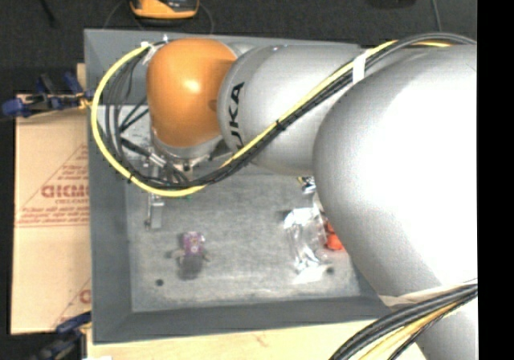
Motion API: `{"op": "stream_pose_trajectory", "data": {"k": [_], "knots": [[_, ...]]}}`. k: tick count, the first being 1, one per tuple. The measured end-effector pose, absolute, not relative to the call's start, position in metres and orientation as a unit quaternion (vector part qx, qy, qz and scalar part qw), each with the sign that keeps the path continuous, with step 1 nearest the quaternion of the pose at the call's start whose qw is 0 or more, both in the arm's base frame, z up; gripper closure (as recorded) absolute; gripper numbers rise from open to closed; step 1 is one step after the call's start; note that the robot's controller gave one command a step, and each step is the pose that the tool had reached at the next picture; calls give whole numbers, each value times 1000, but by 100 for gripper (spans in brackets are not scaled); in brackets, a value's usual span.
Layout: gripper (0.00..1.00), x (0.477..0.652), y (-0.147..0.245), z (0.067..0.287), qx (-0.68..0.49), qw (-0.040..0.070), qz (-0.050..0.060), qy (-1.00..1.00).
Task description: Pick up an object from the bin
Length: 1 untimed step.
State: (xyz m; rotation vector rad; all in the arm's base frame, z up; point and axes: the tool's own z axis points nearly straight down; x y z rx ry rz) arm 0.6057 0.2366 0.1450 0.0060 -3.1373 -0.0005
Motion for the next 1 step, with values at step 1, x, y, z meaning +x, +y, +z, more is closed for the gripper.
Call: {"op": "stream_pose_trajectory", "data": {"k": [1], "knots": [[0,571,237,109,95,0,0,-995]]}}
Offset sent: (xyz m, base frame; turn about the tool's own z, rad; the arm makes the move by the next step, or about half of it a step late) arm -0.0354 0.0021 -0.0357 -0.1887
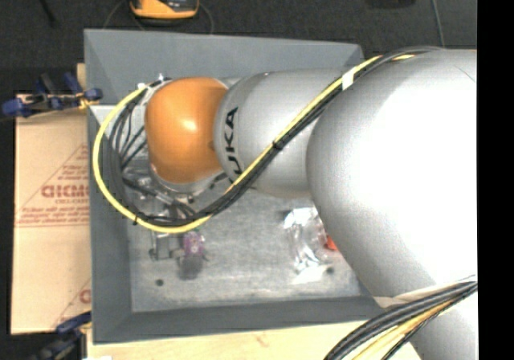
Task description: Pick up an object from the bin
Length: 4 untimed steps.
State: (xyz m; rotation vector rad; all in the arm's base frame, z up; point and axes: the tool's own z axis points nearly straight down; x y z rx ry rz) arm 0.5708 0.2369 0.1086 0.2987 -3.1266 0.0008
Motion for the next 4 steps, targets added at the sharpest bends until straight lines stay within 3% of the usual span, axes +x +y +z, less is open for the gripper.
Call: {"op": "stream_pose_trajectory", "data": {"k": [1,2,3,4], "knots": [[0,544,149,68,115,1,2,-993],[100,545,155,71,115,-1,-1,-993],[100,560,158,164,109,-6,-1,-994],[100,558,157,159,109,-2,-1,-994]]}}
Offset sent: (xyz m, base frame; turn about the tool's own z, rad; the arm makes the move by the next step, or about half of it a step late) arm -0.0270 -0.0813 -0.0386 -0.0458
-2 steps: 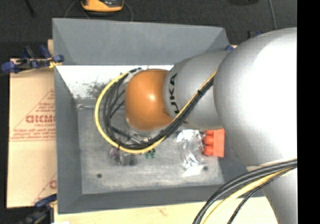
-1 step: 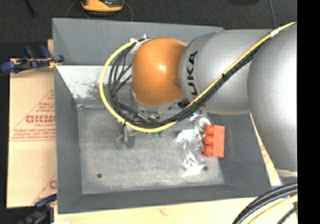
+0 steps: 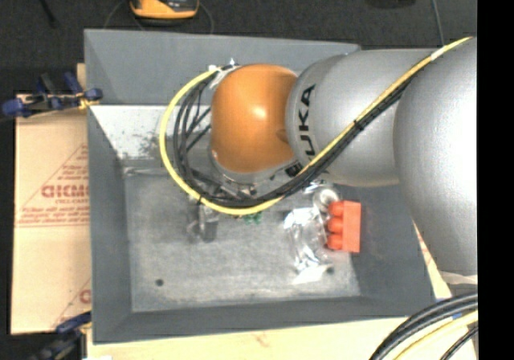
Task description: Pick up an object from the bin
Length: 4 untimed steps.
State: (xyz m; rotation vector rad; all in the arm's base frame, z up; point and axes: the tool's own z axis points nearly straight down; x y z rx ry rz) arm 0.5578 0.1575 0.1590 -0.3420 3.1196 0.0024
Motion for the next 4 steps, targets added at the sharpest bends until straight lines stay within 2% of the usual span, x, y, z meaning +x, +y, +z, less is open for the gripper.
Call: {"op": "stream_pose_trajectory", "data": {"k": [1,2,3,4], "knots": [[100,573,159,210,-116,5,0,993],[0,571,159,207,-115,2,0,993],[0,584,93,68,-285,0,0,959],[100,585,96,71,-284,2,1,959]]}}
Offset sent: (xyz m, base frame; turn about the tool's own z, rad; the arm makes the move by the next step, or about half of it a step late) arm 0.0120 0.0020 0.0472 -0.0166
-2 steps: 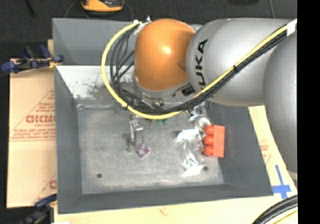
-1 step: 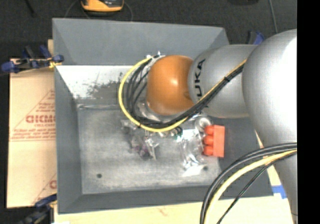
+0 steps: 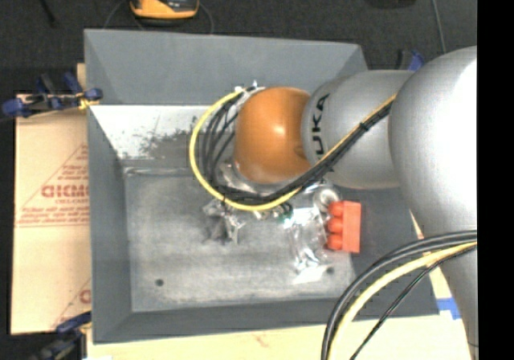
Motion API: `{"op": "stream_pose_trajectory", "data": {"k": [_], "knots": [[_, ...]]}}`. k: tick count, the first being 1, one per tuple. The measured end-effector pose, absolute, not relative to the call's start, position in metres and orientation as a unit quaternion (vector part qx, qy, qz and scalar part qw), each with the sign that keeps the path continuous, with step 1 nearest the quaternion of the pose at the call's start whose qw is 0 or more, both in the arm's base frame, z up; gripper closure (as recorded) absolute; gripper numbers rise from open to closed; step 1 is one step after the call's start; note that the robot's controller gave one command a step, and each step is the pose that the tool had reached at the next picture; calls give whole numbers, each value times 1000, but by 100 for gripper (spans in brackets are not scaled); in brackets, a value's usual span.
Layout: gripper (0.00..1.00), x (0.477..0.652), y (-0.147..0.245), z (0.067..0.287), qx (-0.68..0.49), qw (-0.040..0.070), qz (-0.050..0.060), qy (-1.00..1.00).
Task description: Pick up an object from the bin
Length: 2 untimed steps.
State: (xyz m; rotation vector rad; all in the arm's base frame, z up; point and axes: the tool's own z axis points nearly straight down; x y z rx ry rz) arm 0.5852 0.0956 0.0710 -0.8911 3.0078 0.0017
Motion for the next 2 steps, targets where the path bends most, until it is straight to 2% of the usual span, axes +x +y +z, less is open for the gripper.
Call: {"op": "stream_pose_trajectory", "data": {"k": [1,2], "knots": [[100,597,86,200,-297,7,-1,955],[100,593,90,261,-300,6,-1,954]]}}
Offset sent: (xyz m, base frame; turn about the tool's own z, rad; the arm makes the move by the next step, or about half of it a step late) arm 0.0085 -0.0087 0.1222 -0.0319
